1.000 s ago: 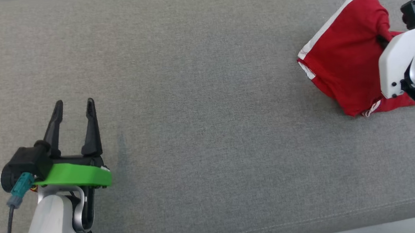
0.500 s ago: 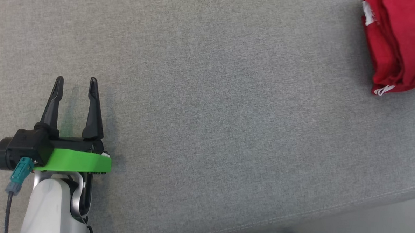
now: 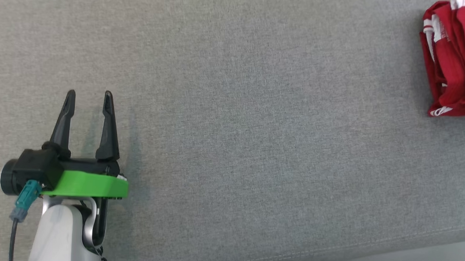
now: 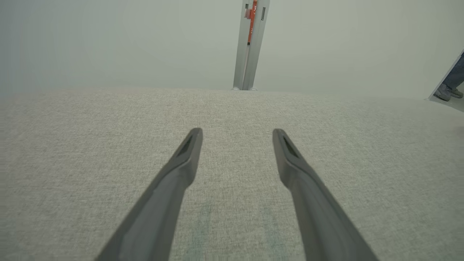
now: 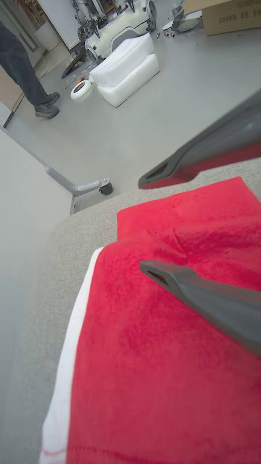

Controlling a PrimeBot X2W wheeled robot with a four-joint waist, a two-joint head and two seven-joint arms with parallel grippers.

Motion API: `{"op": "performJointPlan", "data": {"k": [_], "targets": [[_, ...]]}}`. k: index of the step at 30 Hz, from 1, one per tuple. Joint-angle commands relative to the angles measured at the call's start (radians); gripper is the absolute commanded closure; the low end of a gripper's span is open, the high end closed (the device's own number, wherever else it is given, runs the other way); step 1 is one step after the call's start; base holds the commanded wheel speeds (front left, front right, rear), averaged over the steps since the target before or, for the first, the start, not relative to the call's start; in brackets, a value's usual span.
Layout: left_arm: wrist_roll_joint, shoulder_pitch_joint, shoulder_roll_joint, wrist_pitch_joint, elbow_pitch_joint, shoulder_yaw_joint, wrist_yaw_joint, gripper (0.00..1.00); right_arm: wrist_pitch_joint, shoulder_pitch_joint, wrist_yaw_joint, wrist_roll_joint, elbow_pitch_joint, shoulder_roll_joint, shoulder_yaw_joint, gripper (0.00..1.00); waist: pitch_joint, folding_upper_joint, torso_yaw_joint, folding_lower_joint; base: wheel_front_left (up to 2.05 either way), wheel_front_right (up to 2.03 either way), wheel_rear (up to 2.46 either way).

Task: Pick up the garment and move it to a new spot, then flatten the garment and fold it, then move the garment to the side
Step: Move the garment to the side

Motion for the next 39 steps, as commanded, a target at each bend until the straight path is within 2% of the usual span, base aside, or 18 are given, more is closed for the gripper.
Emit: {"op": "performJointPlan", "data": {"k": [1,7,14,19,23,28,39], "targets": [[-0.012,0.021,-0.001,0.001,0.005,0.007,-0.003,0.00,-0.032,0.034,-0.001,-0.009,-0.031,0.013,-0.005,0.00,-0.071,0.0000,0.018,0.0000,0.00,0.00,0.00],[-0.028,0.063,-0.008,0.001,0.023,0.015,0.007,0.00,-0.125,0.159,-0.001,0.028,-0.207,0.104,-0.029,0.00,-0.179,0.0000,0.035,0.0000,0.00,0.00,0.00],[-0.051,0.101,-0.011,0.001,0.059,0.004,0.027,0.00,-0.199,0.379,-0.001,0.083,-0.440,0.213,-0.029,0.00,-0.295,0.0000,0.076,0.0000,0.00,0.00,0.00],[-0.071,0.121,-0.011,0.001,0.099,-0.008,0.036,0.00,-0.223,0.508,-0.001,0.117,-0.522,0.296,0.000,0.00,-0.354,0.0000,0.098,0.0000,0.00,0.00,0.00],[-0.062,0.132,-0.011,0.001,0.135,-0.010,0.036,0.00,-0.240,0.563,-0.001,0.143,-0.523,0.349,0.009,0.00,-0.390,0.0000,0.102,0.0000,0.00,0.00,0.00],[-0.049,0.141,-0.011,0.001,0.175,-0.017,0.026,0.00,-0.277,0.597,-0.001,0.156,-0.466,0.402,0.028,0.00,-0.425,0.0000,0.104,0.0000,0.00,0.00,0.00],[-0.076,0.160,-0.011,0.001,0.222,-0.048,0.018,0.00,-0.301,0.634,-0.001,0.173,-0.377,0.421,0.087,0.00,-0.448,0.0000,0.110,0.0000,0.00,0.00,0.00]]}}
